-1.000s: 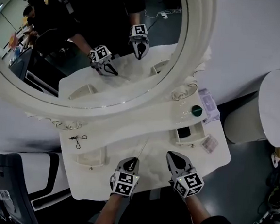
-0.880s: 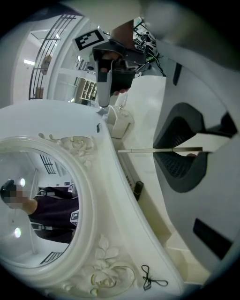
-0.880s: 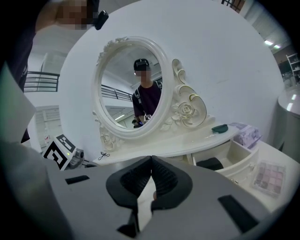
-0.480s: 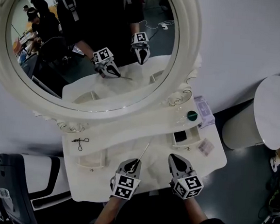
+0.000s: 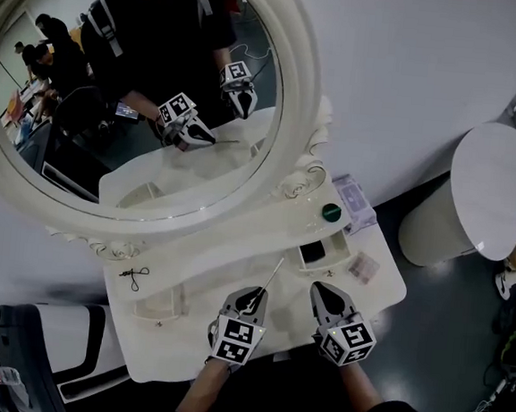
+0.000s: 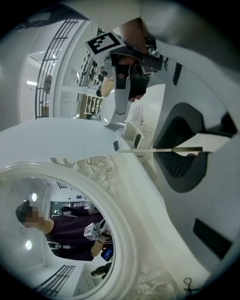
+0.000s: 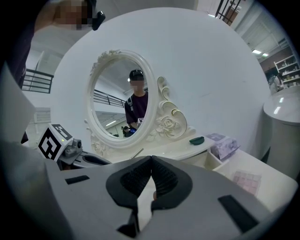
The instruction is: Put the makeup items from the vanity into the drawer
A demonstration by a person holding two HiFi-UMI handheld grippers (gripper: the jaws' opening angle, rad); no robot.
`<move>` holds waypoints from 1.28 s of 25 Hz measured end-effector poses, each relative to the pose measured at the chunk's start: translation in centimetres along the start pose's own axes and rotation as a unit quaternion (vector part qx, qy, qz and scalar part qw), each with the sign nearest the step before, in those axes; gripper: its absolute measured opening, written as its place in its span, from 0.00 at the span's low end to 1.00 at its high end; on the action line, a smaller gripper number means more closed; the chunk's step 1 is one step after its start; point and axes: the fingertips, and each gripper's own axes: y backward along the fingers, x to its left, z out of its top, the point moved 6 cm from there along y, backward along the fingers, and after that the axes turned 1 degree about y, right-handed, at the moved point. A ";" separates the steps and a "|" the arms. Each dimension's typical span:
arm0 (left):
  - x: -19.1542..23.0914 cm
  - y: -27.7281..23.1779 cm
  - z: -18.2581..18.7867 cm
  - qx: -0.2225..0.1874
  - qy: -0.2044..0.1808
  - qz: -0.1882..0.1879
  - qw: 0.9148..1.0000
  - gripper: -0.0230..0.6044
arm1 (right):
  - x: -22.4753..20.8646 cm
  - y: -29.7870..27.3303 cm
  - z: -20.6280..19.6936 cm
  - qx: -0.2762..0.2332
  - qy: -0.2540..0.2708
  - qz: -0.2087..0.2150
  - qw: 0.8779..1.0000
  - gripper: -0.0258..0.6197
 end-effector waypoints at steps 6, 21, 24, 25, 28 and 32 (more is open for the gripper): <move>-1.8 -2.3 1.9 -0.004 -0.016 -0.026 1.000 0.09 | -2.1 1.2 1.0 -0.011 -0.001 -0.019 1.000 0.08; -3.9 -8.7 5.3 0.056 -0.094 -0.090 0.990 0.09 | -5.0 2.3 1.5 -0.020 -0.003 -0.059 0.998 0.08; -4.5 -10.6 5.8 0.078 -0.118 -0.104 0.984 0.09 | -5.7 2.3 1.5 -0.020 -0.004 -0.068 0.997 0.08; -4.7 -11.1 5.9 0.084 -0.124 -0.109 0.983 0.09 | -6.0 2.2 1.5 -0.020 -0.004 -0.071 0.997 0.08; -5.1 -12.4 6.3 0.099 -0.139 -0.116 0.979 0.09 | -6.8 2.1 1.5 -0.020 -0.005 -0.078 0.997 0.08; -5.4 -14.2 6.6 0.122 -0.162 -0.120 0.972 0.09 | -7.7 2.1 1.5 -0.022 -0.012 -0.088 0.996 0.08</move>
